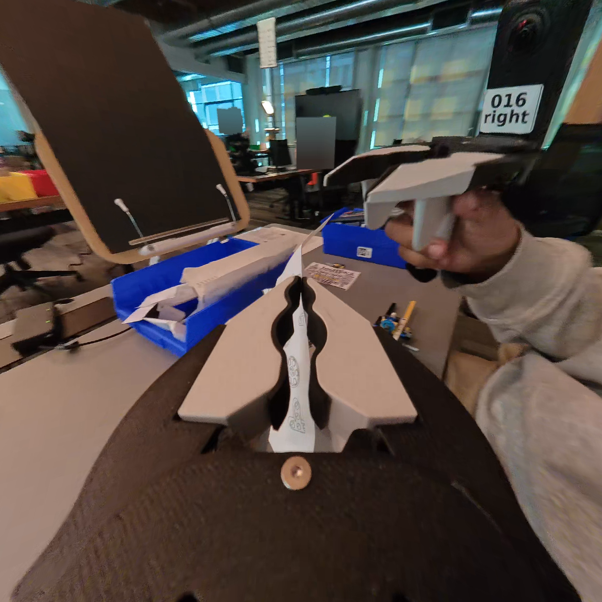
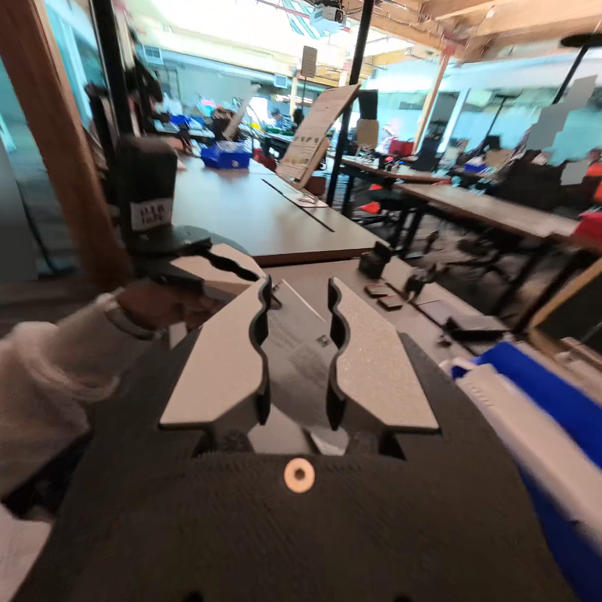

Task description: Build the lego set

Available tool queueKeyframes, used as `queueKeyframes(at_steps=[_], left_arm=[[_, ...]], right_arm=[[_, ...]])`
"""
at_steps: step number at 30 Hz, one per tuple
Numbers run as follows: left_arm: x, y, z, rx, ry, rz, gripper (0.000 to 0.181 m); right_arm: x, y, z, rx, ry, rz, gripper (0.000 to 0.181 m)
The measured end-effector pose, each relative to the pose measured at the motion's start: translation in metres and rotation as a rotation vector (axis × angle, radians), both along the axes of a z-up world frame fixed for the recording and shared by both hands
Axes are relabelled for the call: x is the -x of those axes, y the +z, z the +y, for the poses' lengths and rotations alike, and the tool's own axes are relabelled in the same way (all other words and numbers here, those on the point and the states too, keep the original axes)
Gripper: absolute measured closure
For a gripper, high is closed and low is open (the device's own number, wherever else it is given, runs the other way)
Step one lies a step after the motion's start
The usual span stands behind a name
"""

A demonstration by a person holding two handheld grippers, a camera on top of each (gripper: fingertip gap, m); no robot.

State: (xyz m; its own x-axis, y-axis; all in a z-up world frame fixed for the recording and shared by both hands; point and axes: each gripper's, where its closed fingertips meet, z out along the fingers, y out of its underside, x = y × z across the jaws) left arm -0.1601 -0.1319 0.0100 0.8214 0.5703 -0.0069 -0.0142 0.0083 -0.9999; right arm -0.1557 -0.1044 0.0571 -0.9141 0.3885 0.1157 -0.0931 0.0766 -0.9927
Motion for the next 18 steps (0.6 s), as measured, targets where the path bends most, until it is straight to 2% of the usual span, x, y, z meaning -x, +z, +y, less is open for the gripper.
queueKeyframes(at_steps=[1, 5, 9, 10, 13, 18], left_arm=[[-0.005, 0.003, 0.001, -0.011, -0.029, -0.002, 0.181], [-0.023, 0.01, 0.009, -0.055, -0.164, -0.023, 0.181], [-0.031, 0.001, 0.015, -0.024, -0.236, -0.047, 0.181], [-0.031, -0.001, 0.015, -0.025, -0.243, -0.052, 0.181], [-0.031, -0.006, 0.013, -0.033, -0.27, -0.063, 0.181], [-0.024, -0.009, 0.01, -0.067, -0.222, 0.017, 0.178]], right_arm=[[-0.002, 0.0, -0.002, -0.037, -0.018, 0.063, 0.148], [-0.009, -0.006, -0.012, -0.116, -0.053, 0.187, 0.164], [-0.013, -0.021, -0.017, -0.185, -0.032, 0.165, 0.176], [-0.015, -0.024, -0.018, -0.194, -0.014, 0.144, 0.181], [-0.016, -0.031, -0.019, -0.2, 0.025, 0.046, 0.181], [-0.018, -0.04, -0.022, -0.121, 0.124, -0.22, 0.181]])
